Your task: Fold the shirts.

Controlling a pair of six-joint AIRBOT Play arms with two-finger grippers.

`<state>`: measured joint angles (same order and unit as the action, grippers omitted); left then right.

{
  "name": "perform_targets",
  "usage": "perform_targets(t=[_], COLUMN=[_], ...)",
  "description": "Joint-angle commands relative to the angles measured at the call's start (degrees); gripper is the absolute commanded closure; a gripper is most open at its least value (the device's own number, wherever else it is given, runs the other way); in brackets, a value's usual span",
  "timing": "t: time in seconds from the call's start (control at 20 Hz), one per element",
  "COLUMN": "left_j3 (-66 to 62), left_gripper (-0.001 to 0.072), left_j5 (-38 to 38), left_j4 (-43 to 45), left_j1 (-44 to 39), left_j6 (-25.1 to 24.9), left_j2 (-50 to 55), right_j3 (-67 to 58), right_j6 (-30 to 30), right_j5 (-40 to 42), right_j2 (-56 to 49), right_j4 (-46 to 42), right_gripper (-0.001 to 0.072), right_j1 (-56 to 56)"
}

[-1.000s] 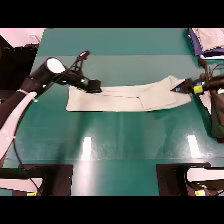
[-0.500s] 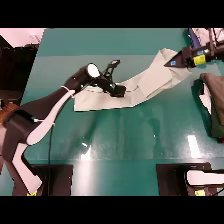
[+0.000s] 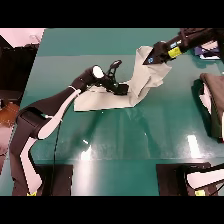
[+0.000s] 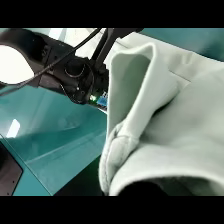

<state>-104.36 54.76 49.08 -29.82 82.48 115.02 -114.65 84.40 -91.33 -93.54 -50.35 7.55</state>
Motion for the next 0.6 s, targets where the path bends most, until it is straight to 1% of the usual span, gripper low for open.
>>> perform_targets(t=[0.0, 0.2, 0.35, 0.45, 0.55], left_j3=[-0.98, -1.01, -1.01, -1.01, -0.98], left_gripper=[0.0679, 0.0678, 0.0678, 0.0677, 0.0677], left_j5=[5.79, 13.92, 20.46, 24.35, 26.27], left_j4=[6.12, 16.37, 18.21, 18.29, 18.27], left_j1=[3.96, 12.57, 19.82, 24.02, 27.34], left_j6=[0.07, -0.52, -3.15, -4.07, -4.04], left_j2=[-3.3, -13.86, -21.53, -25.77, -29.05], right_j3=[1.33, 2.12, -2.25, -4.68, -4.74], right_j6=[0.72, 0.61, 0.59, 0.42, -2.75], right_j5=[2.27, 7.41, 7.72, 9.73, 13.84], right_j2=[-0.74, -1.64, -6.56, -10.38, -13.68], right_j4=[-1.44, -2.23, -2.21, -2.01, -0.07], right_gripper=[0.07, 0.0699, 0.0699, 0.0699, 0.0698], right_j1=[3.28, 7.41, 11.39, 14.49, 18.01])
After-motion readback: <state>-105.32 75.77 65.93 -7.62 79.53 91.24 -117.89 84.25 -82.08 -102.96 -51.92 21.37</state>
